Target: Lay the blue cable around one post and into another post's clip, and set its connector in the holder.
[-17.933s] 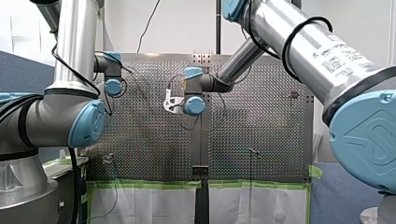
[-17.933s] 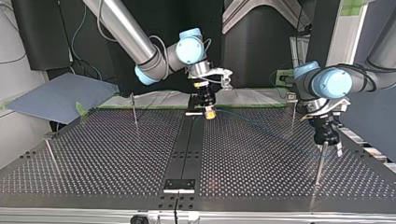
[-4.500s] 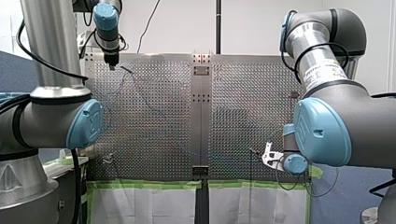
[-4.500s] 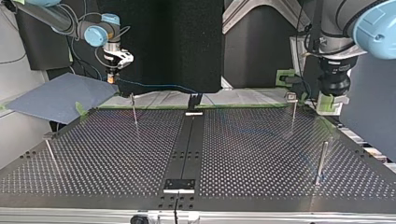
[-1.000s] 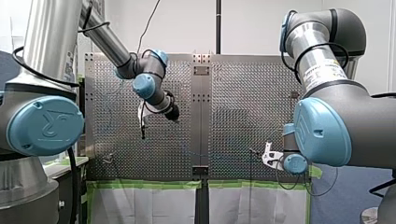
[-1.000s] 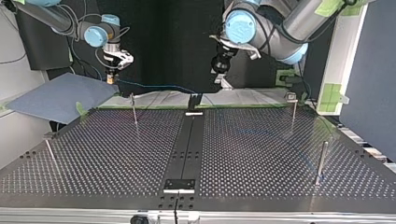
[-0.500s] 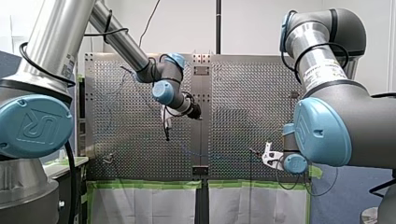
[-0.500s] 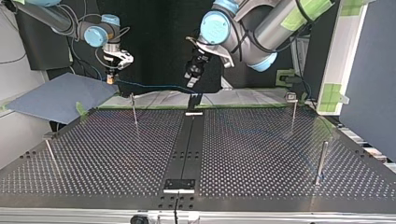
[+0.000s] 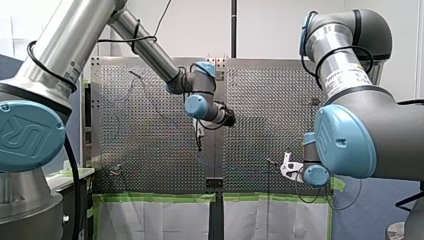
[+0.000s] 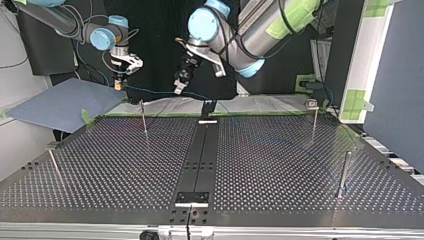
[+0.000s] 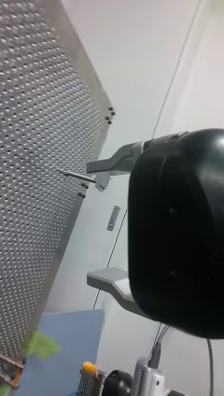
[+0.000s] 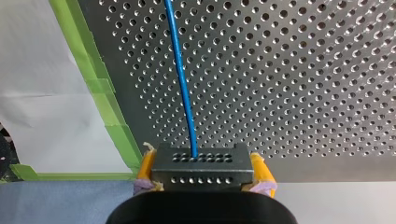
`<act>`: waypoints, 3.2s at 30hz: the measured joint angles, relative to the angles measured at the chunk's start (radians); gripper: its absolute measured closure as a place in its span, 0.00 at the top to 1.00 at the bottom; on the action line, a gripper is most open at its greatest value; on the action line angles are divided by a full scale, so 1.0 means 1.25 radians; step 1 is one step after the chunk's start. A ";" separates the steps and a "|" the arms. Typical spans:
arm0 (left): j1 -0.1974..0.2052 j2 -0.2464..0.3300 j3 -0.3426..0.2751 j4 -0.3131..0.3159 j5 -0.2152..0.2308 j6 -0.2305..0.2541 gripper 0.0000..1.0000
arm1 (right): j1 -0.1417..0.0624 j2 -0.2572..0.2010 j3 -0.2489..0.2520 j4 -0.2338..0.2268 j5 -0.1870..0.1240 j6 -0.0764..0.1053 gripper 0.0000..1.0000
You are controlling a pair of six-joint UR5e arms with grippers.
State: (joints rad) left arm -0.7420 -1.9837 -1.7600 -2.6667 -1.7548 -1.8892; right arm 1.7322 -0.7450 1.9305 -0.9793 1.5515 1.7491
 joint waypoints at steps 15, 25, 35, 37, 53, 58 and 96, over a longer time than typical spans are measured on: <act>-0.090 -0.101 0.010 0.101 -0.100 0.101 0.98 | -0.008 0.000 -0.001 -0.001 0.001 0.005 0.00; -0.079 -0.170 0.019 0.168 -0.150 0.170 0.98 | -0.012 0.000 -0.001 0.000 0.000 0.006 0.00; -0.070 -0.251 0.045 0.171 -0.141 0.235 0.98 | -0.012 0.000 -0.001 0.001 0.000 0.006 0.00; -0.070 -0.266 0.045 0.170 -0.141 0.237 0.98 | -0.012 0.000 -0.001 0.001 0.000 0.005 0.00; -0.058 -0.375 0.056 0.171 -0.139 0.231 0.98 | -0.012 0.000 -0.001 0.006 0.000 0.001 0.00; -0.052 -0.405 0.076 0.160 -0.136 0.213 0.98 | -0.012 0.000 -0.001 0.006 0.000 0.001 0.00; -0.035 -0.395 0.143 0.046 -0.154 0.157 0.98 | -0.012 0.000 -0.001 0.010 -0.002 0.001 0.00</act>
State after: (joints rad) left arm -0.7862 -2.4778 -1.5814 -2.6097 -1.9467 -1.6927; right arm 1.7177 -0.7450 1.9291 -0.9668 1.5495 1.7506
